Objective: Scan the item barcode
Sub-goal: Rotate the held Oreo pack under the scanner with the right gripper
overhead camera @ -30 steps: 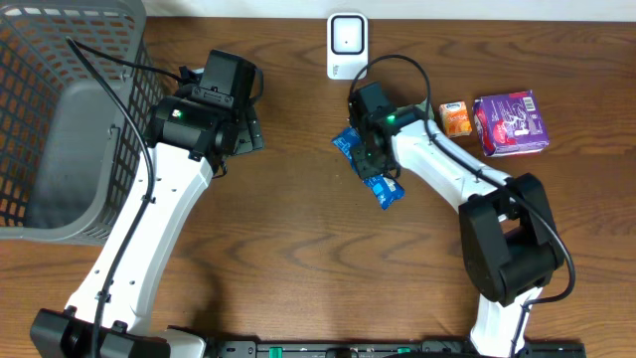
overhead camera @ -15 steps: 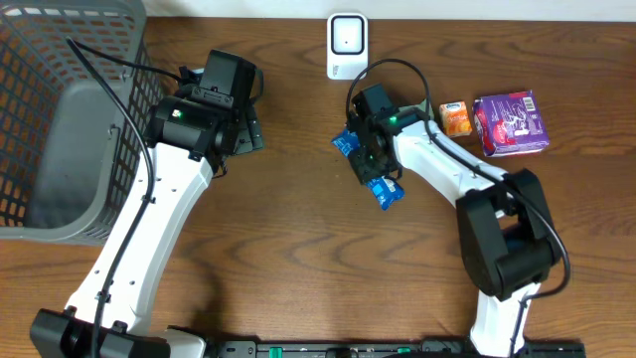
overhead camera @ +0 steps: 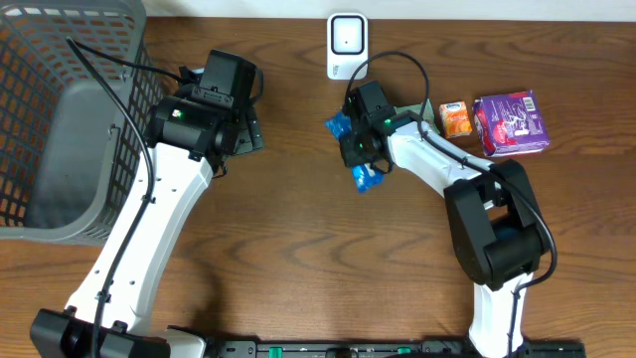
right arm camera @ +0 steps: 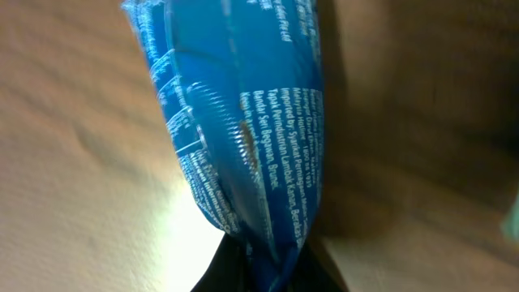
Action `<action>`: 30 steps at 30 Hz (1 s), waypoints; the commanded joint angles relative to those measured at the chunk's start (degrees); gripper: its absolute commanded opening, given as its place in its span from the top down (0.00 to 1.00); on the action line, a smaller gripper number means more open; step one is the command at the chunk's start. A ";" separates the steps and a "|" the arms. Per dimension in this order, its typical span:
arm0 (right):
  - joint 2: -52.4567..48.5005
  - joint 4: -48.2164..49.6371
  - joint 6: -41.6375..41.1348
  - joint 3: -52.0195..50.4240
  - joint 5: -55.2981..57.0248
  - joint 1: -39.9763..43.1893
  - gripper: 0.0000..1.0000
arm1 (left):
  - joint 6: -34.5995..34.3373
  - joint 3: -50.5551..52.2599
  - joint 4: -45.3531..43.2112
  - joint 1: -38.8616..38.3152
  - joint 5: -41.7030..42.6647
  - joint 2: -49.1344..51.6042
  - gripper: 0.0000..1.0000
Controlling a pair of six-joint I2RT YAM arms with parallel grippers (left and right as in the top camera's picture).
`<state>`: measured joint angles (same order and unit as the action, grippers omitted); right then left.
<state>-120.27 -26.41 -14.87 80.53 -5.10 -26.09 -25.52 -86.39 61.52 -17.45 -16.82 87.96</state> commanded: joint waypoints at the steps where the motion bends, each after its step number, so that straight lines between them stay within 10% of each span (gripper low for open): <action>1: -1.90 4.02 -11.43 -0.72 -0.22 0.44 0.99 | -0.50 -0.09 0.13 0.13 -0.37 0.11 0.02; 10: -1.90 9.49 -25.27 -0.70 5.68 0.61 0.97 | -0.50 -0.09 0.15 0.13 -0.37 0.11 0.02; 20: -1.75 10.25 -22.80 -0.26 6.45 0.70 0.61 | -0.50 -0.09 0.15 0.13 -0.37 0.11 0.02; 30: 6.88 8.28 -16.20 0.52 4.81 0.83 0.57 | -0.50 -0.09 0.15 0.13 -0.37 0.11 0.02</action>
<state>-119.46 -17.80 -33.82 80.40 -0.45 -25.43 -25.52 -86.39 61.49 -17.45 -16.82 87.96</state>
